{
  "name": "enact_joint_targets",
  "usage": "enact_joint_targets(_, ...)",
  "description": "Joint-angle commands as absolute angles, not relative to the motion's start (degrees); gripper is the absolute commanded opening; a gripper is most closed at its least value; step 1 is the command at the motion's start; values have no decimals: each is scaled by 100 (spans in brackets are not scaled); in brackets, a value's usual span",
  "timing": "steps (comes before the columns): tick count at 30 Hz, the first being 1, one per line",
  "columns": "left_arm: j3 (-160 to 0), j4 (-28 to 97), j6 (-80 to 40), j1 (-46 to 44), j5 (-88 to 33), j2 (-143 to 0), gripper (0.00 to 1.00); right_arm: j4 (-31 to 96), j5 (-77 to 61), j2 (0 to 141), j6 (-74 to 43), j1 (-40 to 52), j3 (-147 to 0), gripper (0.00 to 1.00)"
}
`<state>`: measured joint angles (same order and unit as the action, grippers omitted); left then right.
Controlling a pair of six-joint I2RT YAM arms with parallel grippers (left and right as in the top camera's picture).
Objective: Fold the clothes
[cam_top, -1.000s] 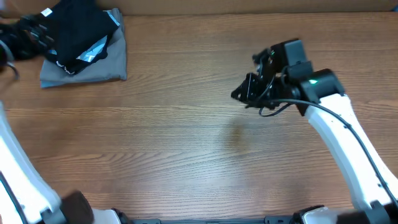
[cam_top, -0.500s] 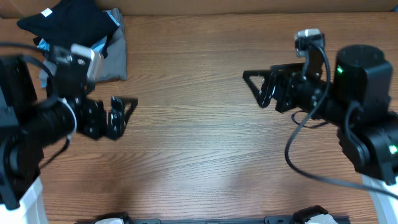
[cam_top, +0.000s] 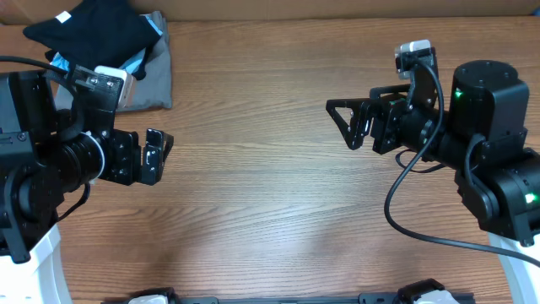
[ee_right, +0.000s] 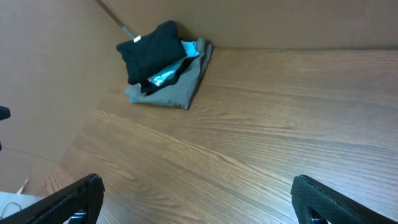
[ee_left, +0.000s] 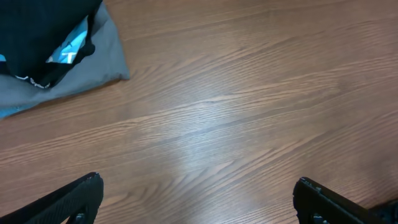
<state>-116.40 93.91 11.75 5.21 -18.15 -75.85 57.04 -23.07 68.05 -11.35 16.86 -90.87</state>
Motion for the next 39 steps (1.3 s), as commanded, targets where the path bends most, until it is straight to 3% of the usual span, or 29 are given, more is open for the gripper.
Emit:
enact_joint_targets(1, -11642, 9404, 1070, 484, -1741, -7653, 100, 5758, -2252, 6805, -1063, 1675, -9194, 100)
enact_joint_targets(10, -11642, 9406, 1070, 484, -1741, -7686, 100, 6386, -1525, 6298, -513, 1514, -9188, 100)
enact_joint_targets(16, -11642, 9406, 1070, 484, -1741, -7686, 100, 5524, -1247, 5782, 526, 1437, -8833, 100)
enact_joint_targets(27, -11642, 9406, 1070, 484, -1741, -7686, 100, 2241, -1245, 4003, 646, 1177, -4993, 100)
enact_joint_targets(39, -11642, 9406, 1070, 484, -1741, -7686, 100, 1981, -1184, 862, 604, 1079, -2093, 100)
